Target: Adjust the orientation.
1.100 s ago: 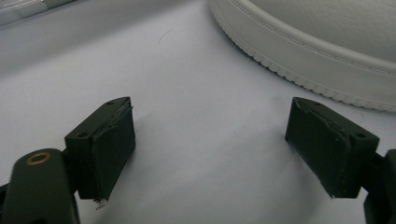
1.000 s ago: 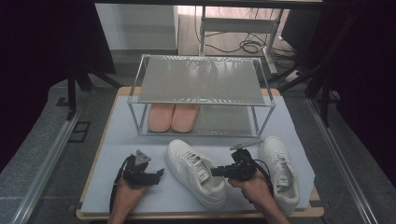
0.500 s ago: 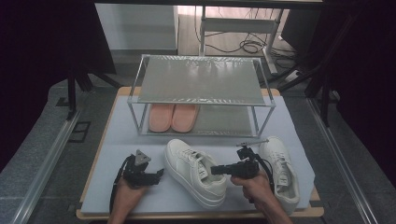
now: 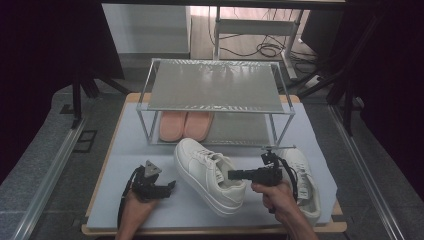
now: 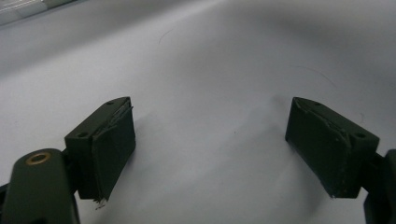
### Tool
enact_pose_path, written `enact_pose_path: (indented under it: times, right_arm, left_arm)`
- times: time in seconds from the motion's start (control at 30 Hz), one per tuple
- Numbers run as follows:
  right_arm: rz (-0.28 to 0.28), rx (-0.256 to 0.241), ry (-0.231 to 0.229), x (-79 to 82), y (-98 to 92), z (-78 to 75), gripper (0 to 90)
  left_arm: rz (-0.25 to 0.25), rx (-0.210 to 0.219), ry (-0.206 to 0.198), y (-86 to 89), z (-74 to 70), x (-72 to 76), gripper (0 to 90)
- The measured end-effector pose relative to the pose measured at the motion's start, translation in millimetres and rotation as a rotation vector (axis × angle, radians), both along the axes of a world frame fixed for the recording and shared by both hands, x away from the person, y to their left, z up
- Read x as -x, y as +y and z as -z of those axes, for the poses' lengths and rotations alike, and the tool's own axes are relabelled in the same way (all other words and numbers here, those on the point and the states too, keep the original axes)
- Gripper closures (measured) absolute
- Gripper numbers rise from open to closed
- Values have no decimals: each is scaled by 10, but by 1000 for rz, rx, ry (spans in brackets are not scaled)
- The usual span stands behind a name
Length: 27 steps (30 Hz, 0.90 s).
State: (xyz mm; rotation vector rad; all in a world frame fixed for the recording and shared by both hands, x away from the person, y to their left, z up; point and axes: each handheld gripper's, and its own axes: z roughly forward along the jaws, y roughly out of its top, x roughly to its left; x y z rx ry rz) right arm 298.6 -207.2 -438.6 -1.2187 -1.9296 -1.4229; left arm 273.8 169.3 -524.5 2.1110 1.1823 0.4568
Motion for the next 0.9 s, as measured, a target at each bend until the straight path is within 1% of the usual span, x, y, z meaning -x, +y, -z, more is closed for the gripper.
enact_pose_path:
  times: [0.1, 0.23, 0.33, 0.53, 0.8, 0.9]
  right_arm:
    - [-1, -25, -2, -12, -14, -53, 823]
    - [0, -45, -10, -25, -24, -126, 823]
    - [5, -66, -4, -40, -33, -169, 823]
    - [7, -99, -7, -69, -46, -259, 823]
    - [-1, -147, -24, -98, -26, -395, 823]
    - [-2, -165, -23, -115, -9, -441, 824]
  left_arm:
    - [0, -2, 0, 1, 0, 0, 160]
    - [0, -2, 0, 1, 0, 0, 160]
    - [-1, -1, -1, 0, 1, -1, 160]
    - [0, -1, 1, 1, -1, -1, 160]
    - [-2, 1, 0, 0, 0, -1, 160]
    - [-2, 3, 0, -1, 1, -1, 160]
